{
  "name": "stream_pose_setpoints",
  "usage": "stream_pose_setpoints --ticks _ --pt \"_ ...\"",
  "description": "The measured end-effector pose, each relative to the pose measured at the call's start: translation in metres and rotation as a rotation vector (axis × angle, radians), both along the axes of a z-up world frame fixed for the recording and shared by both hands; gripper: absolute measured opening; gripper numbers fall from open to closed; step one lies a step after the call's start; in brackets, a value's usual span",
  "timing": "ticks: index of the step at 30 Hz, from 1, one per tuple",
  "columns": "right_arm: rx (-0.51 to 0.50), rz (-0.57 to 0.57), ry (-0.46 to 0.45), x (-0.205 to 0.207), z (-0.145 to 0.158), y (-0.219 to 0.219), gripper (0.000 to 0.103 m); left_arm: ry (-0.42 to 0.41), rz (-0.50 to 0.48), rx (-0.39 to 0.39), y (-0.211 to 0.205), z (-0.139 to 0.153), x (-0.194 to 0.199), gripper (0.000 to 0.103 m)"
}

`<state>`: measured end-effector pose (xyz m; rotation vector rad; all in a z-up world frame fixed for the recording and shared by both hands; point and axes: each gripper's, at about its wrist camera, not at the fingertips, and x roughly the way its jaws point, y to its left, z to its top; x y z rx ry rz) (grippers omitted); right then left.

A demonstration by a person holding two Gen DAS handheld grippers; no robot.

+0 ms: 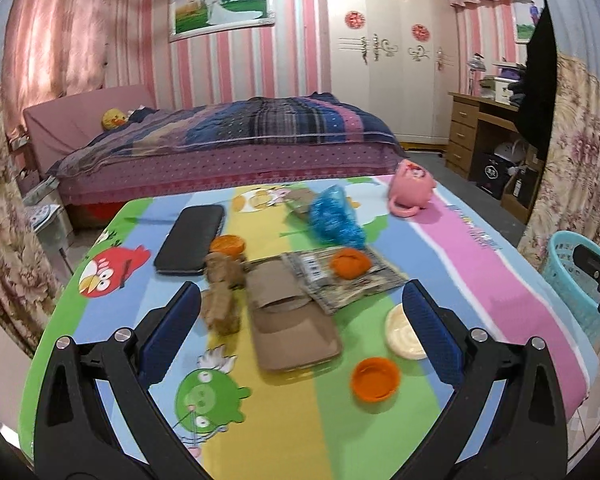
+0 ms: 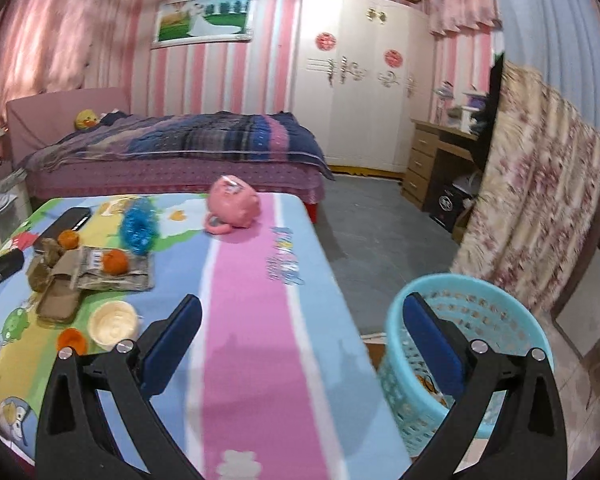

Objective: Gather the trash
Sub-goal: 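Move both grippers back over the bed cover toward the caps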

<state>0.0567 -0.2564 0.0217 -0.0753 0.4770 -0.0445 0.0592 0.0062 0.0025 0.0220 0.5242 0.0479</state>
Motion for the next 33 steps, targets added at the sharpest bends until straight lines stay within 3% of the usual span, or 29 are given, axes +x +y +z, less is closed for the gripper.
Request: stream_pose_setpoints --ticks 4,10,18,28,31,33 --pt "0.006 0.021 0.003 0.002 0.001 0.02 0.098 0.017 0.016 -0.029 0.014 -0.006 0.0 0.097" --pt "0.012 0.044 0.029 0.006 -0.01 0.044 0.098 0.015 0.032 0.005 0.024 -0.012 0.001 0.097" --pt "-0.005 0.079 0.062 0.013 -0.033 0.07 0.098 0.02 0.079 -0.034 0.051 -0.012 0.007 0.097" --pt "0.01 0.127 0.158 0.047 -0.06 0.09 0.097 0.062 0.125 -0.061 0.068 -0.018 0.021 0.097" --pt "0.016 0.152 0.218 0.06 -0.069 0.097 0.079 0.07 0.112 -0.057 0.065 -0.019 0.023 0.097" --pt "0.016 0.18 0.266 0.068 -0.075 0.103 0.058 0.071 0.111 -0.037 0.062 -0.02 0.025 0.097"
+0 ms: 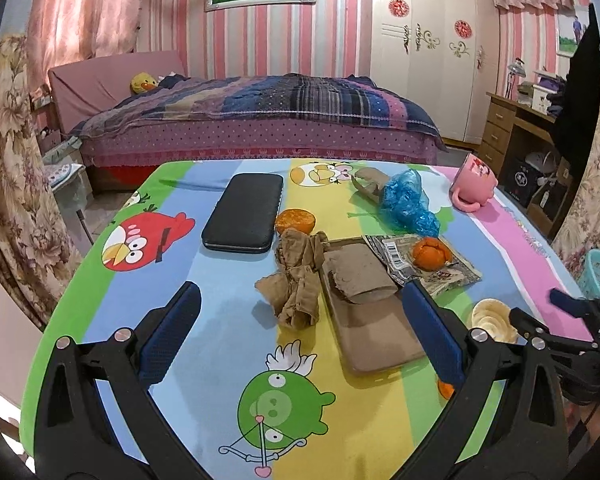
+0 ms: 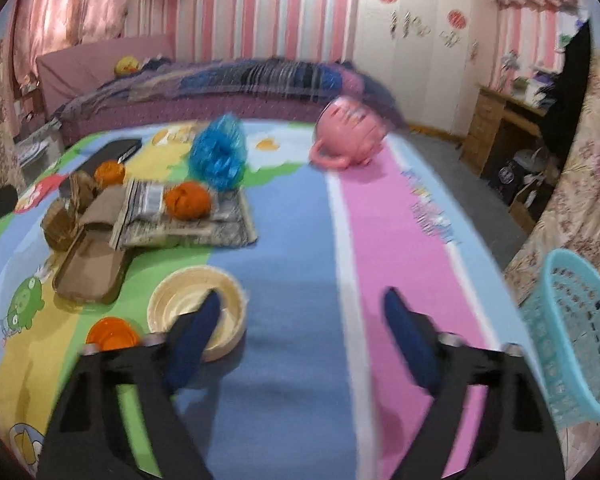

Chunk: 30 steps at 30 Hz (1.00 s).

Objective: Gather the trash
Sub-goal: 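Move both grippers back over the bed cover toward the caps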

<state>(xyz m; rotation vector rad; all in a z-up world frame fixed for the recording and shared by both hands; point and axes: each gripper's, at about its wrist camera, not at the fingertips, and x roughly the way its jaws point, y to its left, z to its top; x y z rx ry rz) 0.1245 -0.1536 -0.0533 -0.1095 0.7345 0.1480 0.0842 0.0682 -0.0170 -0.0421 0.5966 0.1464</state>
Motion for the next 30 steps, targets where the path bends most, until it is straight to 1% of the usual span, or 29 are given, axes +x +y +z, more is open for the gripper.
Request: stream_pose_setpoints --ticks 4,5,6,7,9,10,12,15,18,22,24,27,30 --pt "0.02 0.038 0.028 0.003 -0.005 0.006 0.048 0.001 -0.005 -0.002 -0.001 0.0 0.001 0.097" --pt "0.029 0.052 0.04 0.004 -0.007 0.007 0.041 0.002 -0.005 -0.01 -0.001 0.0 0.002 0.097" --pt "0.034 0.06 0.047 0.004 -0.008 0.008 0.037 0.005 -0.006 -0.017 -0.001 -0.001 0.003 0.097" --pt "0.035 0.07 0.051 0.004 -0.008 0.01 0.035 0.009 -0.006 -0.022 -0.001 -0.001 0.003 0.097" --pt "0.041 0.089 0.057 0.005 -0.008 0.012 0.022 0.011 -0.007 -0.024 -0.002 -0.002 0.004 0.097" --pt "0.047 0.093 0.06 0.005 -0.007 0.013 0.019 0.011 -0.008 -0.023 -0.004 -0.003 0.004 0.097" --pt "0.06 0.105 0.062 0.005 -0.006 0.013 0.008 0.011 -0.017 -0.019 -0.008 -0.004 0.002 0.097" --pt "0.062 0.113 0.042 0.0 -0.001 0.011 0.003 0.008 -0.026 -0.007 -0.015 -0.005 0.0 0.097" --pt "0.067 0.101 0.017 -0.004 0.009 0.002 0.002 0.019 -0.049 -0.012 -0.026 -0.009 -0.002 0.097" --pt "0.087 0.074 0.01 -0.007 0.015 -0.017 0.002 0.043 -0.087 -0.03 -0.04 -0.015 -0.003 0.097" --pt "0.075 0.059 0.005 -0.008 0.017 -0.024 0.002 0.049 -0.107 -0.045 -0.048 -0.018 -0.004 0.097" --pt "0.066 0.017 -0.006 -0.008 0.021 -0.039 0.003 0.079 -0.14 -0.06 -0.059 -0.027 -0.003 0.097" --pt "0.078 -0.04 -0.009 -0.008 0.023 -0.058 0.004 0.123 -0.165 -0.081 -0.069 -0.04 -0.002 0.097"
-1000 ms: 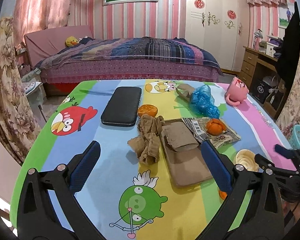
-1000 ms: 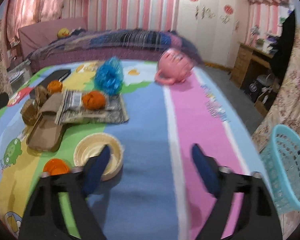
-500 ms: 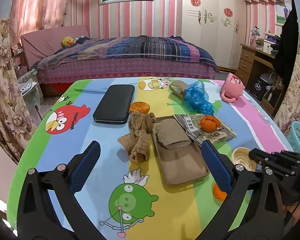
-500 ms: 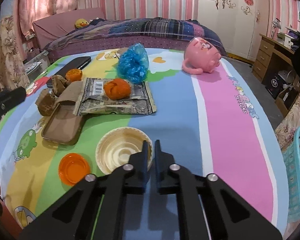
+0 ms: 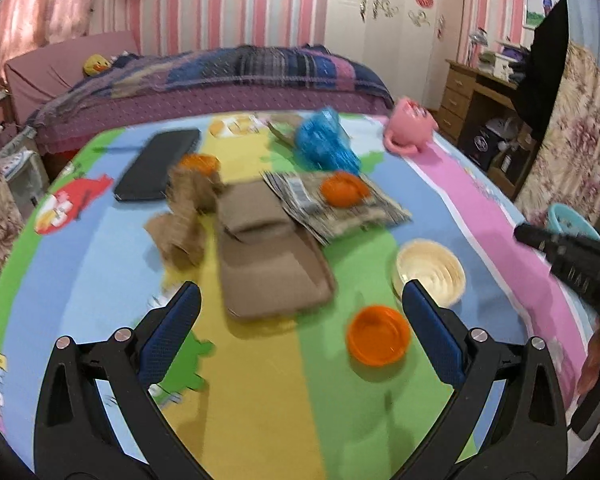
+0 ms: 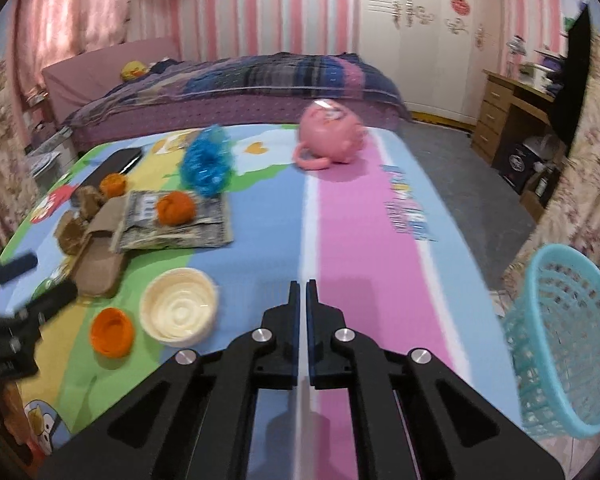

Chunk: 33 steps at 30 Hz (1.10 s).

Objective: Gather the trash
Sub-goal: 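Grasp the orange bottle cap with the left gripper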

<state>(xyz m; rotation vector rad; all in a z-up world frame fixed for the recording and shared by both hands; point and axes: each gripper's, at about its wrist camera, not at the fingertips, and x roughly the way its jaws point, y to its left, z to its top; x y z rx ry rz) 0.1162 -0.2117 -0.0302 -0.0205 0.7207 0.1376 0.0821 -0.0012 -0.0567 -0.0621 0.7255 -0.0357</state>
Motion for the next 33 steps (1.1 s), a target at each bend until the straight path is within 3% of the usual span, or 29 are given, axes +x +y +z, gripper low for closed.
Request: stream_pose_setpoints --ticks 5,10,13,15,19,20,21,23,27,33 --pt "-0.027 -0.05 0.003 -0.001 -0.001 -0.016 0.004 0.057 -0.042 -0.07 -0.011 -0.014 0.001 0.093" --pt "-0.025 -0.095 0.005 -0.002 -0.001 -0.03 0.004 0.104 -0.076 -0.044 -0.023 -0.028 0.001 0.078" --pt "0.015 -0.118 0.006 -0.002 -0.002 -0.038 0.004 0.108 -0.08 -0.014 -0.03 -0.031 0.003 0.076" --pt "0.022 -0.119 0.008 -0.002 -0.004 -0.037 0.004 0.109 -0.087 -0.007 -0.032 -0.03 0.004 0.071" --pt "0.007 -0.118 0.004 -0.002 -0.007 -0.033 0.007 0.102 -0.12 0.017 -0.039 -0.03 0.003 0.05" --pt "0.0 -0.123 -0.002 -0.003 -0.008 -0.032 0.02 0.101 -0.133 0.026 -0.041 -0.03 0.002 0.044" --pt "-0.004 -0.129 -0.009 -0.004 -0.007 -0.031 0.05 0.1 -0.137 0.031 -0.041 -0.029 0.001 0.042" --pt "-0.014 -0.14 -0.047 -0.008 -0.004 -0.029 0.072 0.103 -0.148 0.028 -0.042 -0.028 0.001 0.04" --pt "-0.022 -0.13 -0.066 -0.011 0.001 -0.025 0.073 0.104 -0.156 0.01 -0.039 -0.026 0.002 0.039" --pt "-0.041 -0.075 -0.075 -0.013 -0.004 -0.006 0.088 0.04 -0.114 0.02 -0.017 -0.004 0.0 0.039"
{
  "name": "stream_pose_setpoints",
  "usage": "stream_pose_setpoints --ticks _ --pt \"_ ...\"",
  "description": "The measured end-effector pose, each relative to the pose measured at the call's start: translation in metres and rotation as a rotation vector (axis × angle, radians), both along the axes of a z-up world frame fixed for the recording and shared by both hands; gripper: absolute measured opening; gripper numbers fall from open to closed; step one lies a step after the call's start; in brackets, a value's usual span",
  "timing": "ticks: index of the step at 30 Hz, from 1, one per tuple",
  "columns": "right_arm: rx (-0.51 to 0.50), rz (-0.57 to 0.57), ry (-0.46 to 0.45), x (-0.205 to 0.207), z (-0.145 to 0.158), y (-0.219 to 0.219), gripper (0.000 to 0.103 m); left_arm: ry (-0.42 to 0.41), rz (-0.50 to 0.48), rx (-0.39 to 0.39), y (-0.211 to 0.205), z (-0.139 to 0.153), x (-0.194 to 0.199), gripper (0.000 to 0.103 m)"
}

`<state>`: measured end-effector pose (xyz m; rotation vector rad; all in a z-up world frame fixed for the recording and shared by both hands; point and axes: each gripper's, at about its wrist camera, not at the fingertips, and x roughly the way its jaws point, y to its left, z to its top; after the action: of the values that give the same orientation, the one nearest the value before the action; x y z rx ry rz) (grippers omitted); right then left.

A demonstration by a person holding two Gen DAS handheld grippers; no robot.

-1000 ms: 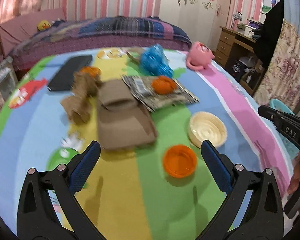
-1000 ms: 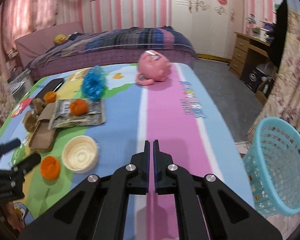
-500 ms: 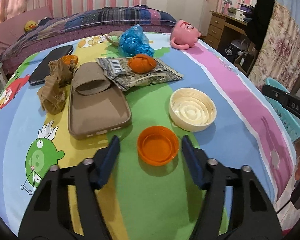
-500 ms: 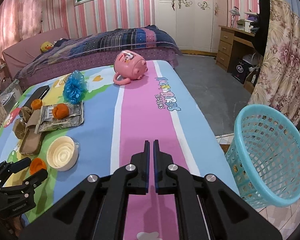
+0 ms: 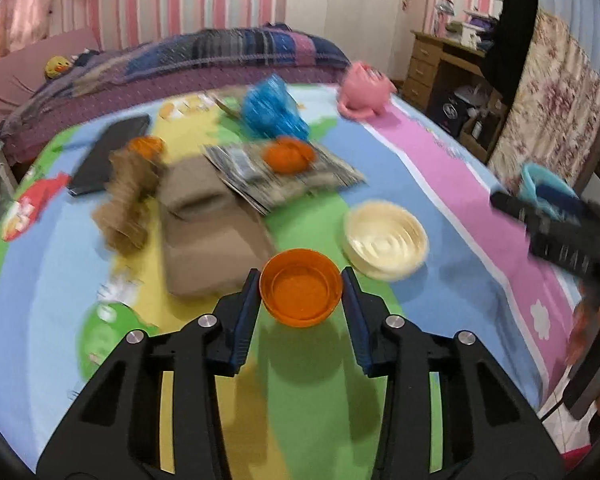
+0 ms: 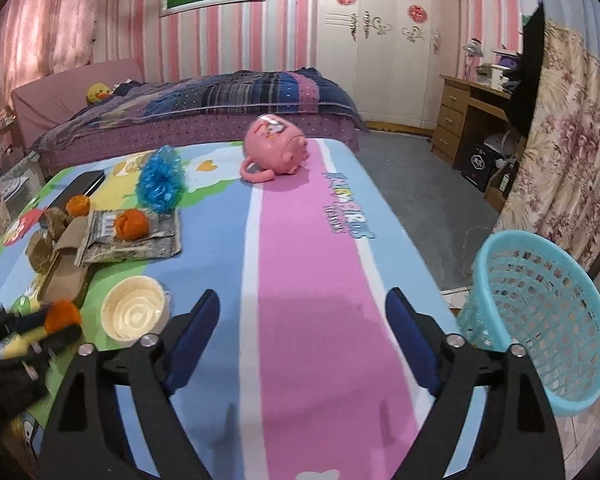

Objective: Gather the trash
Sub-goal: 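Grasp the orange bottle cap with the left gripper, then grasp the cream round lid with the right gripper and carry it toward the basket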

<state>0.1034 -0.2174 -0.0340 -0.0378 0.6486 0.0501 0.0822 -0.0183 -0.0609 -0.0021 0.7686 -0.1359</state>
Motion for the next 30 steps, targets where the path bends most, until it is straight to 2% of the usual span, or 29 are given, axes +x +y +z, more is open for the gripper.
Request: stream_pose_setpoints --ticks 4,6,9,14,17,20,25,26,27,28,30 --pt "-0.007 0.062 -0.006 -0.002 -0.003 0.024 0.092 -0.056 0.095 0.035 0.032 0.02 0.007 0.039" --pt "-0.021 0.103 -0.014 -0.002 -0.004 0.04 0.095 -0.058 0.149 0.022 0.052 0.026 0.011 0.039" --pt "-0.028 0.155 -0.005 0.0 -0.008 0.06 0.096 -0.068 0.201 0.028 0.071 0.031 0.013 0.039" --pt "-0.043 0.205 0.033 0.004 -0.015 0.088 0.096 -0.07 0.222 0.034 0.081 0.033 0.013 0.039" --pt "-0.046 0.197 0.066 0.008 -0.019 0.094 0.096 -0.054 0.224 0.015 0.082 0.03 0.014 0.039" --pt "-0.037 0.188 0.08 0.012 -0.02 0.095 0.096 -0.055 0.229 0.031 0.081 0.029 0.014 0.039" --pt "-0.046 0.208 0.111 0.017 -0.024 0.103 0.094 -0.047 0.258 -0.003 0.089 0.028 0.015 0.039" --pt "-0.05 0.219 0.12 0.017 -0.025 0.105 0.085 -0.044 0.261 -0.009 0.09 0.028 0.016 0.039" --pt "-0.049 0.224 0.127 0.018 -0.027 0.105 0.071 -0.041 0.264 -0.018 0.091 0.028 0.016 0.039" --pt "-0.039 0.235 0.144 0.019 -0.028 0.105 0.064 -0.038 0.266 -0.026 0.092 0.027 0.016 0.039" --pt "-0.028 0.236 0.144 0.019 -0.028 0.105 0.061 -0.036 0.265 -0.027 0.091 0.027 0.016 0.039"
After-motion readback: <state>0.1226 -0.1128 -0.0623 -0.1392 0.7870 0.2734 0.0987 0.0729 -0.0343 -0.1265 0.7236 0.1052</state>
